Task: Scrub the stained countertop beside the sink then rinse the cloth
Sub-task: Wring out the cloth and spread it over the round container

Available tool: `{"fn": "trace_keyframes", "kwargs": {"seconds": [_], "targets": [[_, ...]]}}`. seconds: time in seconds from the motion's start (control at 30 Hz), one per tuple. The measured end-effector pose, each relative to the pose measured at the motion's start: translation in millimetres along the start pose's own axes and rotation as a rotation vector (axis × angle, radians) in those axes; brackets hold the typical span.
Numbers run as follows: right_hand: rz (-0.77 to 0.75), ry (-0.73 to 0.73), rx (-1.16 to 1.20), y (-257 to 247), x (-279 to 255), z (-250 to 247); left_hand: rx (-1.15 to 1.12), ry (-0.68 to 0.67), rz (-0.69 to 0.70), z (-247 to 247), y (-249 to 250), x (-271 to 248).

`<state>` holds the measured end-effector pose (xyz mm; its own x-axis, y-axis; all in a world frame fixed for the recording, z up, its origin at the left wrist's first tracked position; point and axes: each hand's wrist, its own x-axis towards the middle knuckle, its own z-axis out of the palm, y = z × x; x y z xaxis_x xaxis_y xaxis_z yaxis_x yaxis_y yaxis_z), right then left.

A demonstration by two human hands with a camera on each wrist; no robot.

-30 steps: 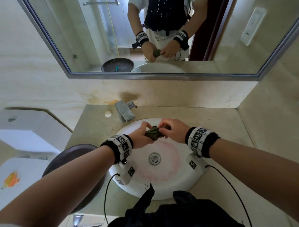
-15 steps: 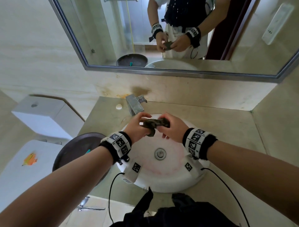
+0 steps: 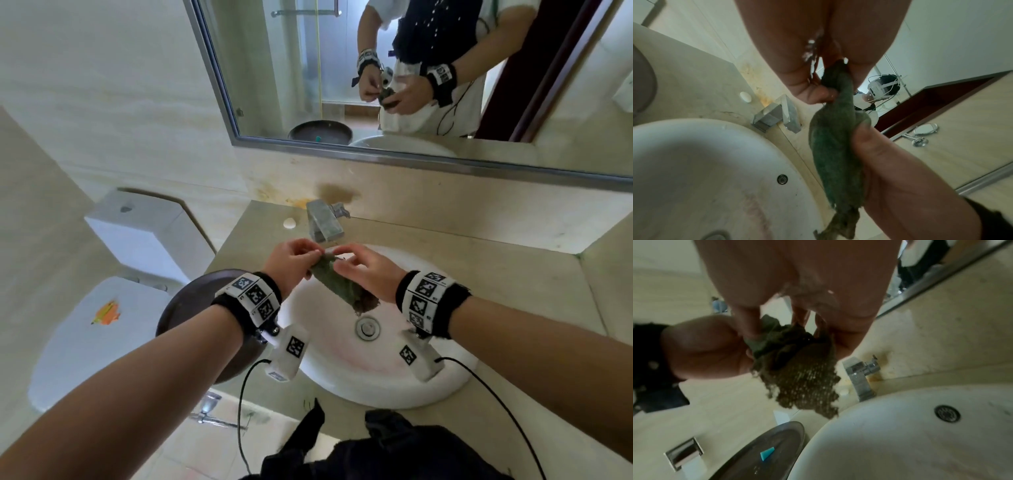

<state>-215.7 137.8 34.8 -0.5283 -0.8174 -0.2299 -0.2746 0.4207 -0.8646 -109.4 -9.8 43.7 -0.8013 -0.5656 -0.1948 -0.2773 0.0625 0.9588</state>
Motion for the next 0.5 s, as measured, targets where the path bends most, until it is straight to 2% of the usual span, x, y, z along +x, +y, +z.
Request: {"fn": "trace_keyframes", "kwargs": {"seconds": [0.1,0.17,0.2,0.27,0.33,0.4,0.5], "targets": [[-0.063,0.07,-0.213,-9,9,13,-0.153,-0.143,-0.062,-18,9,0],[-0.05,0.116,-0.118,-16,13,22,-0.206,-0.247,-0.091,-33,9,1],[-0.042,0.123,-0.066,-20,14,28,-0.132,-0.265,-0.063,-40,8,2],[-0.025,0.152,-0.004,-25,18,38,0.106,-0.227,0.035,-53,4,6],[-0.008,0.214,0.069,-33,20,46,0.238,-0.144,0.113,-65,3,9],[0.035,0.268,0.213,-41,23,53,0.231,-0.069,0.145,-76,1,12],[0.081,0.226,0.469,-52,27,61,0.125,-0.095,0.148,-91,2,11]]}}
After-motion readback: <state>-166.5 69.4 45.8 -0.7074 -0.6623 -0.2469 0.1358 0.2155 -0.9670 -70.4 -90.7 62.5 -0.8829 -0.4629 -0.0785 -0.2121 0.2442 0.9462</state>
